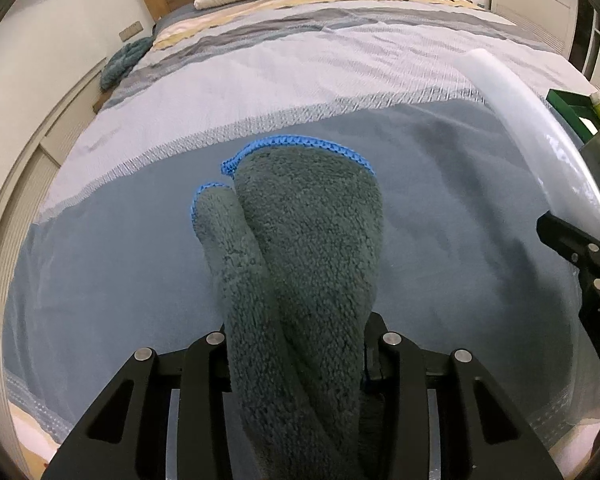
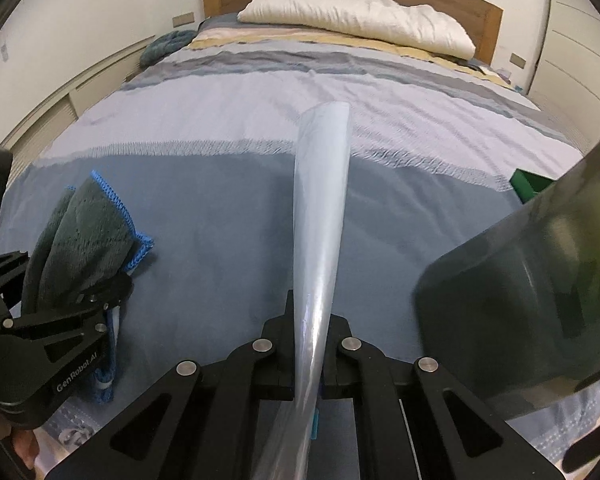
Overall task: Organize soft objects
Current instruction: 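Close left tool on the grey mitt while right tool grasps the clear tube, then lift and carry the mitt and tube with both tools toward the green tray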
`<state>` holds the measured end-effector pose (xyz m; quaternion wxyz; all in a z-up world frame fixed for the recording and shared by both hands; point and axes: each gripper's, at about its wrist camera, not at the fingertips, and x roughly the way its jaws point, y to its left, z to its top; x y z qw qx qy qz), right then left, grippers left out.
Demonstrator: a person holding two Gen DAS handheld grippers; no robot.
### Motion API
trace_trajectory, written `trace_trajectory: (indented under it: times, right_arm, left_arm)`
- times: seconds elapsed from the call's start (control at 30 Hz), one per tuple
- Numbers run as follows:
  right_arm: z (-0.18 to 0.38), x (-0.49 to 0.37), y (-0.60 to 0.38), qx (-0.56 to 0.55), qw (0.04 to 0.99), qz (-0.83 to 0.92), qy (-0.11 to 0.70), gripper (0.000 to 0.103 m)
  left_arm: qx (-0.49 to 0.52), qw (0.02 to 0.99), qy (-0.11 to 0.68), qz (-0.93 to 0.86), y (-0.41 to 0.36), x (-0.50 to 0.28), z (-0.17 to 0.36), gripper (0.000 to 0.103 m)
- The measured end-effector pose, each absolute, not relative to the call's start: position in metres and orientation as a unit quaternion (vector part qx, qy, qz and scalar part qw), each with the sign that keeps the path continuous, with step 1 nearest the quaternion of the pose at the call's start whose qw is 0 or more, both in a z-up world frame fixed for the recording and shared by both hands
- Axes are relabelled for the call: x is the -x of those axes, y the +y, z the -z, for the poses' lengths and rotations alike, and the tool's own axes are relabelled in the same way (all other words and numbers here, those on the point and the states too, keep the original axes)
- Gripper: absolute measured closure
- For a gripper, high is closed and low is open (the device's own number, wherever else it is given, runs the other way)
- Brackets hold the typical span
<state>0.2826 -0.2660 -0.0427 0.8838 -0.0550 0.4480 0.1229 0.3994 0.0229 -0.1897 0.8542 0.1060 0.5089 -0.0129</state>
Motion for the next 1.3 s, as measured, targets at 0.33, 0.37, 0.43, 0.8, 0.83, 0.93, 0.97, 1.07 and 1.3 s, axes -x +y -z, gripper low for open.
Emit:
trace_trajectory:
  times: [0.33,0.37,0.43,0.8,0.83,0.93,0.97,1.07,1.3]
  right_arm:
    - [0.022,-0.27,-0.284,0.03,0.888,-0.116,0.443,0.099]
    - [0.02,-0.268,-0.285,0.031,0.888,-0.117,0.443,0.099]
    - [0.018,-0.264,-0.288,0.033,0.888,-0.121,0.442,0.099]
    - [0.003,-0.243,-0.297,0.046,0.885,-0.145,0.439,0.099]
    - [0.001,-0.239,-0.299,0.049,0.884,-0.151,0.439,0.099]
    - [-0.005,-0.228,-0.303,0.058,0.88,-0.169,0.44,0.099]
    - [-0.006,-0.224,-0.304,0.063,0.879,-0.174,0.44,0.099]
    - [-0.013,-0.212,-0.306,0.076,0.875,-0.189,0.44,0.099]
    - [-0.028,-0.184,-0.321,0.101,0.868,-0.213,0.438,0.099]
  left_arm:
    - [-0.114,0.866,0.487,0.01,0.012,-0.393,0.162,0.071]
    - [-0.116,0.866,0.486,0.01,0.012,-0.391,0.16,0.071]
    - [-0.119,0.868,0.482,0.01,0.01,-0.389,0.156,0.071]
    - [-0.119,0.87,0.478,0.004,0.008,-0.377,0.139,0.071]
    - [-0.118,0.87,0.478,0.002,0.009,-0.375,0.138,0.071]
    - [-0.115,0.869,0.481,-0.002,0.01,-0.37,0.135,0.071]
    - [-0.114,0.869,0.482,-0.005,0.01,-0.367,0.134,0.071]
    - [-0.116,0.869,0.481,-0.009,0.011,-0.36,0.129,0.071]
    - [-0.119,0.869,0.48,-0.023,0.013,-0.342,0.116,0.071]
